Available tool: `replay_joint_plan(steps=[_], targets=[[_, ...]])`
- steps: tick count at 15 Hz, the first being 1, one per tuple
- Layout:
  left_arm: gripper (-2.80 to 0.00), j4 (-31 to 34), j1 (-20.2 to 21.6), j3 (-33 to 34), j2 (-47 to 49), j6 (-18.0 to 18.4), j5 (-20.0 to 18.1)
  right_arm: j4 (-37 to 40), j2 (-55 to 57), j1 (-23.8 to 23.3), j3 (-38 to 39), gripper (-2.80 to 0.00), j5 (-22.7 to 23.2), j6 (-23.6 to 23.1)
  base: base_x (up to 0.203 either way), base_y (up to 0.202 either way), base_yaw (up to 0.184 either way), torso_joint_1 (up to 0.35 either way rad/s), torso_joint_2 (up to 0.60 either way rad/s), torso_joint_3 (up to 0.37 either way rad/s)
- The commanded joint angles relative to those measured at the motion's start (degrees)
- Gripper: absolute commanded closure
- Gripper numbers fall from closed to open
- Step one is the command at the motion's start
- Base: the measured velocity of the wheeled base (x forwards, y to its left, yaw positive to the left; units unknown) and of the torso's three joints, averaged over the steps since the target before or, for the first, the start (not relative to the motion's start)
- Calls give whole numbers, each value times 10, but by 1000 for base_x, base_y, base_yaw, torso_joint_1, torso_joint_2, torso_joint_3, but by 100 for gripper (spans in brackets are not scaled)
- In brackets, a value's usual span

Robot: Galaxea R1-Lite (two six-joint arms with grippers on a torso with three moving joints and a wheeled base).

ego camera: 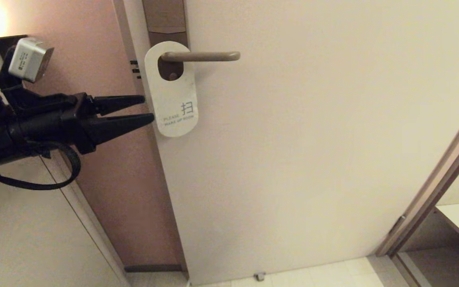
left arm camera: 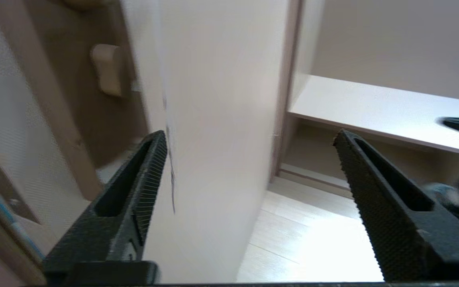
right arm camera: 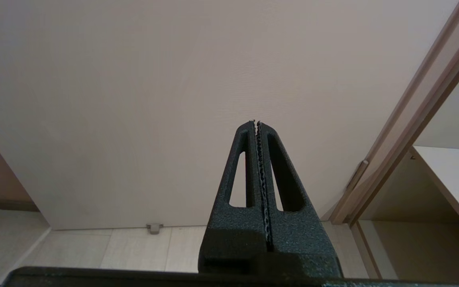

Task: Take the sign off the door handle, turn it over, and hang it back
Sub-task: Take down the sign

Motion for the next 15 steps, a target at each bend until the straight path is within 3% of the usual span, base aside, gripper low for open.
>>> replay_joint_plan(steps=[1,15], targets=[[-280,-3,13,8,-21,-9,-21,0,0,0,0,0,0,0,0,0,0,0,0,0],[-280,-10,12,7,7,-11,-27,0,0,0,0,0,0,0,0,0,0,0,0,0]])
